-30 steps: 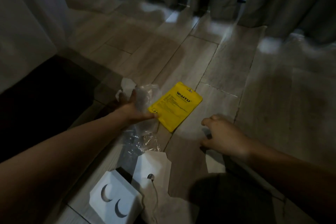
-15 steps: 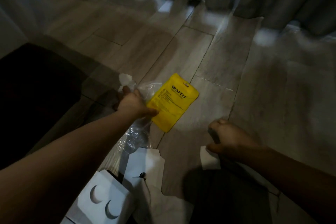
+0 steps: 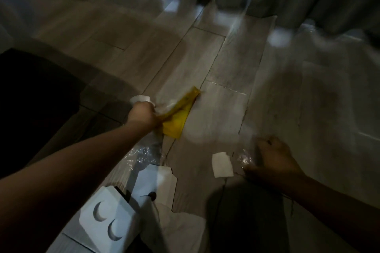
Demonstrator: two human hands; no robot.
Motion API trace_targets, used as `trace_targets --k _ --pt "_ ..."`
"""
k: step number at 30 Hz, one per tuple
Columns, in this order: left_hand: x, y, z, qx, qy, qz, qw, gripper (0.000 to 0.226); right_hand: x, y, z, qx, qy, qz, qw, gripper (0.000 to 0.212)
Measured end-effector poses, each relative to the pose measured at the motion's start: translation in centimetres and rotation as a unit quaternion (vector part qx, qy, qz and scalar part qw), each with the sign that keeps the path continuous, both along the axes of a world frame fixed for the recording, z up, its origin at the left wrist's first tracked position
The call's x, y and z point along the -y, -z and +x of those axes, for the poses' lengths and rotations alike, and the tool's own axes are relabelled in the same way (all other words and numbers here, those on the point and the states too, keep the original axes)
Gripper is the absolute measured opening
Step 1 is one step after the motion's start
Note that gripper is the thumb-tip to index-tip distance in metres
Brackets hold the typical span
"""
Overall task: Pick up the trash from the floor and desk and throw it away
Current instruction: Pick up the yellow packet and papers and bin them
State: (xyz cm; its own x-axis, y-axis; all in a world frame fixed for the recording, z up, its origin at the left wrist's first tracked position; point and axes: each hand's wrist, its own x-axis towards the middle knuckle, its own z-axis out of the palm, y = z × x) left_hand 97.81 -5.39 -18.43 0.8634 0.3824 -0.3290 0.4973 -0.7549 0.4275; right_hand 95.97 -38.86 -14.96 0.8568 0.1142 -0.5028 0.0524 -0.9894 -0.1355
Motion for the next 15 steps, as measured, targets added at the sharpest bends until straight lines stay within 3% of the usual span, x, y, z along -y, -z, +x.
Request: trace_targets --k 3,8,15 --pt "0.9 -0.5 -0.6 0.026 -0.005 -0.022 0.999 0.013 1.6 0.9 -0.3 -0.033 0.047 0.029 0.998 0.103" --pt "1.1 -2.8 -0.2 0.084 -0.001 -0.030 0.996 0.014 1.5 2.5 -0.8 -0.043 0.038 0.057 0.997 0.110" --pt "-0.2 -5.0 -1.4 0.057 0.008 -0.036 0.998 0.020 -2.2 3.5 -1.6 0.009 0.003 0.091 0.996 0.115"
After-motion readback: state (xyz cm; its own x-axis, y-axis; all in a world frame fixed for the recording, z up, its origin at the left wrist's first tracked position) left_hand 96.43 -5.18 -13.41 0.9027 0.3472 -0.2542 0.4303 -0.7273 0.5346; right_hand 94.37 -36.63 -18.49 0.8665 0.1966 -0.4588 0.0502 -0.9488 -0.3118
